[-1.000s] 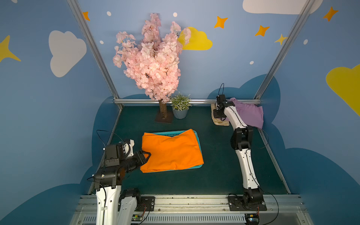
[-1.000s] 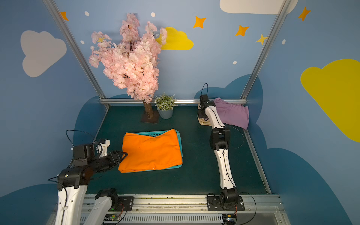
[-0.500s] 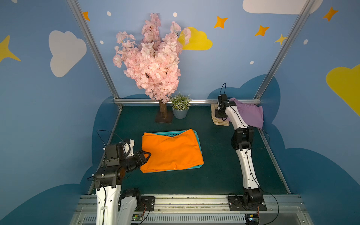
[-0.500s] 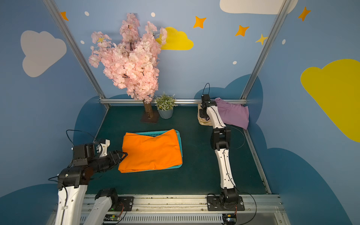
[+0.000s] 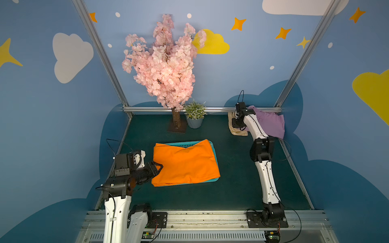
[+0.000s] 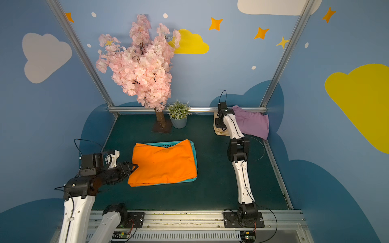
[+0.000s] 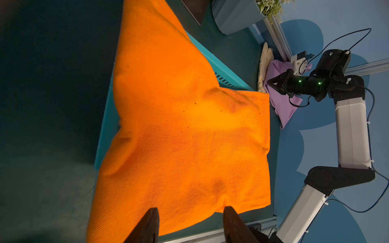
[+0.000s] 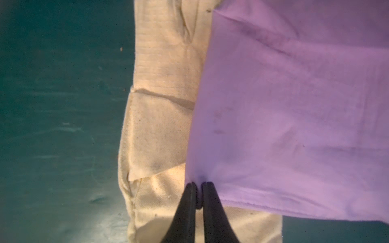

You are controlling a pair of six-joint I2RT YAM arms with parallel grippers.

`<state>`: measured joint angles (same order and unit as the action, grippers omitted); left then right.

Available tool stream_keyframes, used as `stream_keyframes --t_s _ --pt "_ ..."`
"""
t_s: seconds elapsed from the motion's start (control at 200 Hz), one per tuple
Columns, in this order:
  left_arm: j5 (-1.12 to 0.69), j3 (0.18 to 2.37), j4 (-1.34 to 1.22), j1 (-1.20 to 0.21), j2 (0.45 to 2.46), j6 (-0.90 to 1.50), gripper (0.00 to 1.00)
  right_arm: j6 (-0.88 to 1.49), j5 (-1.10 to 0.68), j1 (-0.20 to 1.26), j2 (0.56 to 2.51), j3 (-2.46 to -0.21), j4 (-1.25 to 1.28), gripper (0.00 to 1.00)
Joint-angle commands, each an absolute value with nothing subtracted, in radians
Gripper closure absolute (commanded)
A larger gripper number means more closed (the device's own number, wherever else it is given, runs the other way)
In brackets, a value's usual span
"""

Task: Put the folded long pants in the basket
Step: Move the long pant to the center of the board.

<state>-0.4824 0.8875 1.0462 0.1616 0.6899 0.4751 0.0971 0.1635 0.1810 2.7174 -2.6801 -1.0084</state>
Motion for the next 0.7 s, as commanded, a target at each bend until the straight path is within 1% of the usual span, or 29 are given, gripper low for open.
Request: stream_keyframes --t_s 0.0,0.16,0.275,0.37,0.441,0.551,0.646,0.696 --pt "-0.476 0.882 1.054 0.164 0.686 0.470 0.47 0.112 0.145 0.166 2.739 -2.702 -1.040 1.00" --pt "-0.474 0.882 1.055 0.164 0.690 0.472 0.47 0.126 0.092 0.154 2.710 -2.700 -1.038 1.00" --pt "-0.468 0.884 1.055 0.164 0.694 0.473 0.47 0.160 0.056 0.141 2.596 -2.648 -0.985 1.00" --pt "-0.465 0.884 1.056 0.165 0.700 0.475 0.47 0.196 -0.033 0.112 2.449 -2.510 -0.879 1.00" --pt "-0.461 0.884 1.057 0.166 0.704 0.473 0.47 0.202 -0.106 0.092 2.341 -2.427 -0.846 1.00" --pt "-0.468 0.885 1.049 0.173 0.709 0.470 0.47 0.199 -0.208 0.065 2.189 -2.307 -0.879 1.00" --pt "-0.476 0.884 1.051 0.175 0.716 0.467 0.47 0.191 -0.349 0.038 2.021 -2.123 -0.880 1.00" --pt "-0.480 0.884 1.053 0.176 0.720 0.467 0.47 0.204 -0.385 0.034 1.936 -2.008 -0.879 1.00"
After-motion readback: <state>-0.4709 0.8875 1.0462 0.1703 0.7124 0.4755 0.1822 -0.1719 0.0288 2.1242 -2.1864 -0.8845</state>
